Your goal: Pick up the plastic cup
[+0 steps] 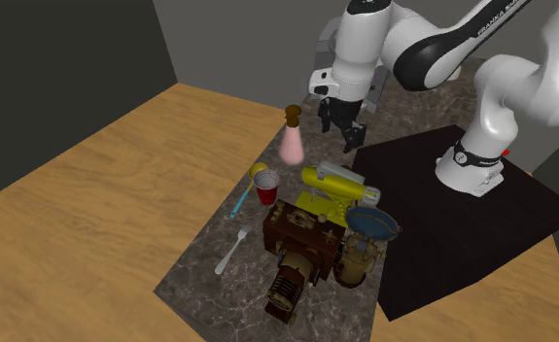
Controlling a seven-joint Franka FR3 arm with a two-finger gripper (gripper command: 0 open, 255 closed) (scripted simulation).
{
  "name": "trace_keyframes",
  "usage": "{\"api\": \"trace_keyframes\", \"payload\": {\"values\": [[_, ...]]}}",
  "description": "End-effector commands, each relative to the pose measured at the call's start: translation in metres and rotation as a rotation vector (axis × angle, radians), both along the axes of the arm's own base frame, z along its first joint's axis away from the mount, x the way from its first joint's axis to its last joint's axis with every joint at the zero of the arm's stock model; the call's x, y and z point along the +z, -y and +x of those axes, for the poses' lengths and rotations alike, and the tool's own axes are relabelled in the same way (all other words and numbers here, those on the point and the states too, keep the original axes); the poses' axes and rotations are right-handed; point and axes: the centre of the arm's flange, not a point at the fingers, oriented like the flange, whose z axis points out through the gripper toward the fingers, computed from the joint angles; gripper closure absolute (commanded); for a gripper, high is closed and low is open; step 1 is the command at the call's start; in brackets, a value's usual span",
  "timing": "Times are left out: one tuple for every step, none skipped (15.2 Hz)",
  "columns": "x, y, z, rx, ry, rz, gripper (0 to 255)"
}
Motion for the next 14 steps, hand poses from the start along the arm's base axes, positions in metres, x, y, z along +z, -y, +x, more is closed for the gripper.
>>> {"api": "trace_keyframes", "payload": {"values": [[-0.022,0.009,0.014,0.011,0.002,-0.001,0],[-0.032,0.014,0.022,0.016,0.002,-0.001,0],[-0.042,0.018,0.029,0.021,0.002,-0.001,0],[-0.052,0.022,0.037,0.026,0.003,-0.001,0],[-0.062,0.026,0.045,0.032,0.003,-0.001,0],[-0.071,0.03,0.052,0.037,0.003,-0.001,0],[-0.081,0.034,0.06,0.042,0.003,-0.001,0],[-0.091,0.037,0.068,0.047,0.004,-0.001,0],[-0.101,0.041,0.076,0.052,0.004,-0.001,0],[-0.111,0.045,0.083,0.057,0.004,-0.001,0],[-0.121,0.049,0.091,0.062,0.005,-0.002,0],[-0.13,0.053,0.099,0.068,0.005,-0.002,0],[-0.14,0.056,0.107,0.073,0.005,-0.002,0],[-0.15,0.06,0.115,0.078,0.006,-0.002,0]]}}
